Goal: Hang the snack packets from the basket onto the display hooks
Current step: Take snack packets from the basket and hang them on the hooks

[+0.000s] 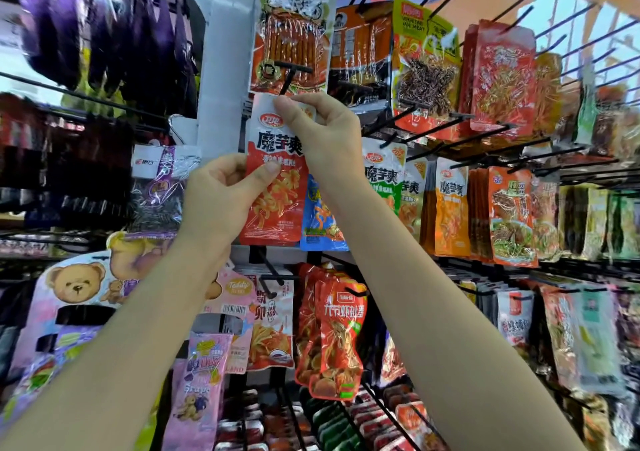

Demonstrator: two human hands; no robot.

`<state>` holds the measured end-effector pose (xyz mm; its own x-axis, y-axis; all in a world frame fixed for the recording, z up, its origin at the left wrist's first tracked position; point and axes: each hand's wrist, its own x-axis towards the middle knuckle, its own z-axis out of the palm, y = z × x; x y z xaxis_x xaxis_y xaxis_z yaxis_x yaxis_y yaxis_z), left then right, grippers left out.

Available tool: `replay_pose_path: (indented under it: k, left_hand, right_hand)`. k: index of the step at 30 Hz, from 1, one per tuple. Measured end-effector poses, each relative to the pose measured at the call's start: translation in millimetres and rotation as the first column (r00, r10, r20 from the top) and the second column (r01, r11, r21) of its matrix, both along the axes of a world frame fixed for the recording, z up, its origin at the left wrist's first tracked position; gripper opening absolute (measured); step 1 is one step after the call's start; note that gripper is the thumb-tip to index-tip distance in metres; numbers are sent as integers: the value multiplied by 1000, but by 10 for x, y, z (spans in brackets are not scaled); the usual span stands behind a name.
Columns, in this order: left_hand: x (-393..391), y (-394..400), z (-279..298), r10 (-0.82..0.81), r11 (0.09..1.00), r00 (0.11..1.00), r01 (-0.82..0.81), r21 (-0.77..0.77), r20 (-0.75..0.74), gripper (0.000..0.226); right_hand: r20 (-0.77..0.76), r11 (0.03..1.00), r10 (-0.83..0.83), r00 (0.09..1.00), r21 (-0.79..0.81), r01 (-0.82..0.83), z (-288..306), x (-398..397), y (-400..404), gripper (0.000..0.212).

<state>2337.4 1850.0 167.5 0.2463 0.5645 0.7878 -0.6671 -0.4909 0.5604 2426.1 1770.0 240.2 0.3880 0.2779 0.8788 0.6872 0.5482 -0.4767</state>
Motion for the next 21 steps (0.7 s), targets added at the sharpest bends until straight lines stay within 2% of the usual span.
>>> replay_pose_path:
  k: [6,8,11,13,15,17,18,20,21]
  left_hand:
    - [-13,-7,2,8,1000,1000,-8,24,2,4]
    - [-10,-14,-6,7,1000,1000,-8,20,8,5]
    - [-6,-8,-30,14,1000,1000,-14,12,-5,5]
    - [10,13,-60,5,1000,1000,-6,-15,-22,4]
    - [14,24,-79,-6,999,1000,5,-47,-21,4]
    - [-9,33,-96,20,1000,1000,-21,-23,-18,5]
    - [-37,20,-106,63,998,998,-63,14,-29,10]
    - [-90,25,-142,297,946,953,-285,156,-54,32]
    - [-109,50,-167,472,855,881,-449,260,-31,49]
  right_hand:
    - [-209,973,228,951,6,-232,-23,-76,58,12]
    - [-267,953,294,917,7,-304,-35,-85,63,20]
    - [-323,933,335,885,-18,-360,-82,-70,47,28]
    - [-348,940,313,884,-23,-341,-113,-70,57,28]
    - [-306,973,211,929,-26,-229,-151,-63,94,27]
    - [-181,999,31,983,-29,-37,-209,-68,91,10]
    - [-97,997,-75,992,-30,72,-254,-67,66,14]
    - [101,962,-273,957,29,272,-379,-51,-28,42]
    - [232,915,-402,886,107,388,-452,-21,-79,48]
